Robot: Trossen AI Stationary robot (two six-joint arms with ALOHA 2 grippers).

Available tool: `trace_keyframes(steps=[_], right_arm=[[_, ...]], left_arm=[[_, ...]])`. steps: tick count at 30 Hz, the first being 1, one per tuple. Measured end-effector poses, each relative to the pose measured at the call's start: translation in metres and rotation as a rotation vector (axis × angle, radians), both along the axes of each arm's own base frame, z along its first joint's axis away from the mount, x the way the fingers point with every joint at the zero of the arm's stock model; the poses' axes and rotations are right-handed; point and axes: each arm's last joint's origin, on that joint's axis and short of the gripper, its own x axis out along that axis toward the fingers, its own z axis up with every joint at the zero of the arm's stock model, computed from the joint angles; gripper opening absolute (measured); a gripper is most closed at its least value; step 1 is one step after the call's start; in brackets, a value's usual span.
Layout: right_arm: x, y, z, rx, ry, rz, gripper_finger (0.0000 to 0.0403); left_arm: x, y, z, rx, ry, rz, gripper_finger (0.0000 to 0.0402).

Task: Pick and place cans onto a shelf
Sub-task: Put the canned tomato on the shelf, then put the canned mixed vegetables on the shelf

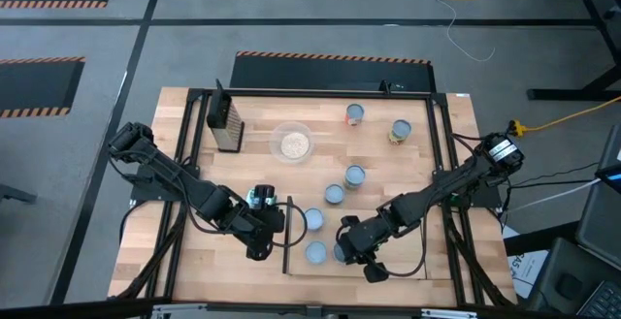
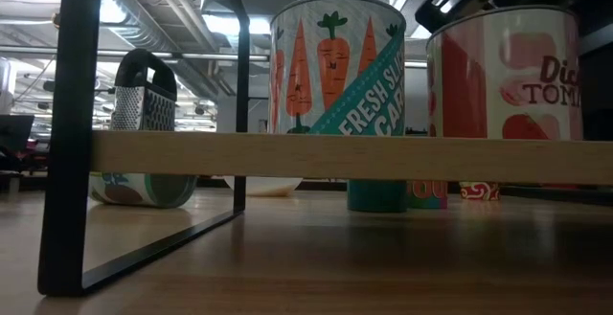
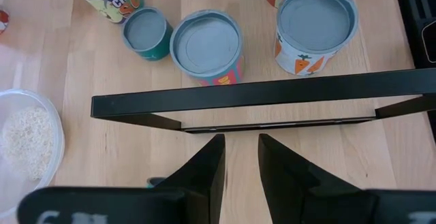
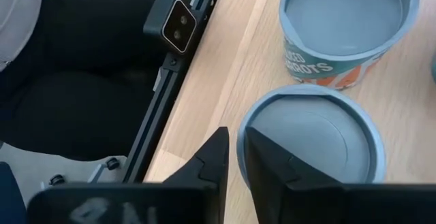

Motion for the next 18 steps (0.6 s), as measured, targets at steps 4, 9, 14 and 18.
trace_keyframes(steps=[4, 9, 14, 18], right_arm=[[0.000, 0.000, 0.000, -0.001, 0.000, -0.001, 0.0052], [0.000, 0.000, 0.000, 0.009, 0.004, 0.018, 0.0053], [-0.002, 0.001, 0.003, 0.034, 0.003, 0.065, 0.0053], [-0.003, -0.002, 0.008, 0.040, -0.008, 0.065, 0.0053]], left_arm=[[0.000, 0.000, 0.000, 0.000, 0.000, 0.000, 0.0081], [-0.001, 0.001, -0.001, 0.010, 0.017, 0.000, 0.0081], [-0.011, 0.005, 0.005, 0.008, 0.045, 0.014, 0.0081], [-0.018, 0.010, 0.013, -0.003, 0.037, 0.018, 0.0081]])
